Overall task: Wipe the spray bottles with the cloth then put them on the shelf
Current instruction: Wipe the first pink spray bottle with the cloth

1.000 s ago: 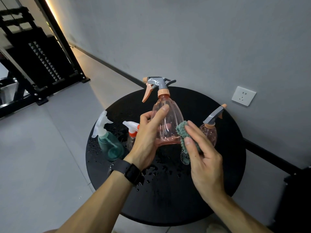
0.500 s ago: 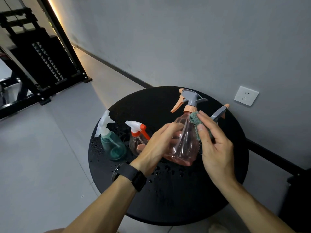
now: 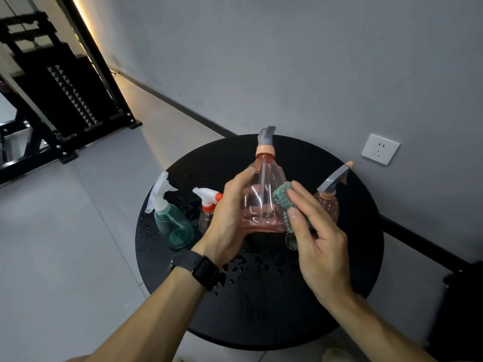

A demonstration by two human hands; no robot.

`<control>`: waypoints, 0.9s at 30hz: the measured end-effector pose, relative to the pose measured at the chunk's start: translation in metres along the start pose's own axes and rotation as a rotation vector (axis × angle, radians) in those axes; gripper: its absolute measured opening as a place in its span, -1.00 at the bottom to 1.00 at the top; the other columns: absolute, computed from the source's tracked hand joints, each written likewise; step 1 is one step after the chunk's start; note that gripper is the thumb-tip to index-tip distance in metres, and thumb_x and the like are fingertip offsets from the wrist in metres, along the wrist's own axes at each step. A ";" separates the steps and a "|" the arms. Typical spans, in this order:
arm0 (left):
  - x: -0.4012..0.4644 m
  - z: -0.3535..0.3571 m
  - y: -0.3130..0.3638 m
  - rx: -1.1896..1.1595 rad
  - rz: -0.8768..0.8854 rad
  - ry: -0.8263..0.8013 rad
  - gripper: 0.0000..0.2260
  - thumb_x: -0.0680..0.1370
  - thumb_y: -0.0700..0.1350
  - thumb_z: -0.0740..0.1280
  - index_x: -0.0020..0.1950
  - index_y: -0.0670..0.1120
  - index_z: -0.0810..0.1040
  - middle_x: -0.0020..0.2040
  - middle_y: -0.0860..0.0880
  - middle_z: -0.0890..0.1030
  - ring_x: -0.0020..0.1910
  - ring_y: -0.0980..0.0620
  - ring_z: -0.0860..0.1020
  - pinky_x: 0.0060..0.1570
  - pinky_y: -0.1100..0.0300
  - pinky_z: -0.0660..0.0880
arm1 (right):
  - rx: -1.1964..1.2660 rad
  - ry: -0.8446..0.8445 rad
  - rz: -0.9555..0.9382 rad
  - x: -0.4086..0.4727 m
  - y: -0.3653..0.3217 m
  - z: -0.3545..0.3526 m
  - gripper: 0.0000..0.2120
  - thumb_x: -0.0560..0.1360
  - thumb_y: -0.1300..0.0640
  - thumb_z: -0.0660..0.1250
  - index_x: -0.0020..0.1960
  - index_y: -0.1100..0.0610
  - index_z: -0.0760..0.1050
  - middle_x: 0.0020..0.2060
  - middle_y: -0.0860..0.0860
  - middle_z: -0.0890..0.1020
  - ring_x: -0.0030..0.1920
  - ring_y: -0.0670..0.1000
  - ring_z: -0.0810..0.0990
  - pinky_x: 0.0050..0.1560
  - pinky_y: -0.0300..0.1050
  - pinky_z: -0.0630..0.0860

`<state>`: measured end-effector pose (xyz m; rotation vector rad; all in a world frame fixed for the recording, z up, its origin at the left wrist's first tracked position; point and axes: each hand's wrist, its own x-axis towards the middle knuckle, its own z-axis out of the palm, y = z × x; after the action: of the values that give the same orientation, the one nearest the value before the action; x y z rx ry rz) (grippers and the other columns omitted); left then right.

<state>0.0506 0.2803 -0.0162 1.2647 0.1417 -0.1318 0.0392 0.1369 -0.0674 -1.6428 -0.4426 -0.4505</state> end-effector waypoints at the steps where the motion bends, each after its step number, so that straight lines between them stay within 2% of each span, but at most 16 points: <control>1: 0.000 -0.001 0.001 -0.022 0.008 0.001 -0.69 0.63 0.14 0.18 0.09 -0.01 0.63 -0.13 -0.03 0.71 -0.17 -0.06 0.68 -0.15 -0.10 0.62 | -0.009 -0.003 -0.026 -0.002 0.000 0.001 -0.64 0.57 0.16 0.26 0.35 0.18 0.43 0.35 -0.03 0.48 0.38 -0.13 0.43 0.32 -0.25 0.41; 3: 0.001 -0.002 0.001 -0.035 0.006 0.010 -0.67 0.57 0.19 0.23 0.09 -0.01 0.60 -0.12 -0.04 0.72 -0.17 -0.05 0.70 -0.21 -0.03 0.63 | -0.027 0.003 -0.070 -0.005 -0.001 0.002 -0.65 0.57 0.17 0.23 0.34 0.19 0.42 0.35 0.01 0.48 0.38 -0.11 0.43 0.33 -0.24 0.41; 7: 0.003 -0.003 0.000 -0.028 -0.026 0.006 -0.43 0.49 0.24 0.40 0.33 -0.11 0.51 0.21 -0.23 0.61 0.02 -0.17 0.66 -0.06 -0.10 0.61 | -0.031 0.014 -0.087 -0.004 0.001 0.001 -0.66 0.57 0.20 0.23 0.32 0.20 0.44 0.34 0.02 0.49 0.38 -0.09 0.44 0.34 -0.22 0.41; 11: 0.003 -0.007 -0.006 0.086 -0.028 -0.052 -0.58 0.59 0.21 0.23 0.27 -0.04 0.59 0.09 -0.10 0.67 0.07 -0.14 0.64 0.11 -0.25 0.57 | -0.045 0.031 -0.077 0.001 0.002 -0.003 -0.67 0.57 0.24 0.29 0.33 0.22 0.45 0.34 0.05 0.50 0.39 -0.09 0.43 0.35 -0.23 0.39; 14: 0.003 -0.008 -0.011 0.146 -0.069 -0.056 -0.58 0.58 0.25 0.23 0.28 0.02 0.58 0.15 -0.09 0.67 0.16 -0.22 0.62 0.21 -0.32 0.50 | -0.043 0.058 -0.052 0.007 0.003 -0.006 -0.68 0.58 0.26 0.29 0.33 0.21 0.45 0.33 0.05 0.51 0.38 -0.13 0.43 0.33 -0.26 0.40; 17: 0.002 -0.006 -0.013 0.209 -0.093 -0.075 -0.58 0.57 0.27 0.22 0.26 0.05 0.59 0.17 -0.10 0.67 0.18 -0.22 0.62 0.29 -0.32 0.44 | -0.017 0.086 -0.021 0.014 0.003 -0.010 -0.68 0.59 0.24 0.25 0.34 0.14 0.44 0.32 -0.03 0.51 0.36 -0.14 0.46 0.31 -0.28 0.40; 23: 0.001 -0.002 -0.016 0.277 -0.222 -0.098 -0.45 0.50 0.29 0.21 0.20 -0.11 0.61 0.15 -0.18 0.67 0.18 -0.24 0.62 0.29 -0.29 0.46 | -0.037 0.108 0.007 0.023 0.004 -0.012 -0.70 0.60 0.23 0.24 0.32 0.09 0.46 0.28 -0.16 0.50 0.33 -0.18 0.47 0.32 -0.27 0.40; 27: -0.002 0.003 -0.021 0.208 -0.211 -0.081 -0.51 0.49 0.26 0.36 0.29 -0.03 0.55 0.15 -0.06 0.68 0.14 -0.12 0.66 0.18 -0.26 0.55 | -0.069 0.066 0.035 0.025 0.005 -0.010 -0.69 0.59 0.22 0.24 0.33 0.12 0.48 0.30 -0.09 0.53 0.33 -0.21 0.46 0.31 -0.31 0.39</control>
<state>0.0449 0.2709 -0.0344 1.4479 0.1953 -0.3875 0.0626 0.1272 -0.0575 -1.6940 -0.3520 -0.4976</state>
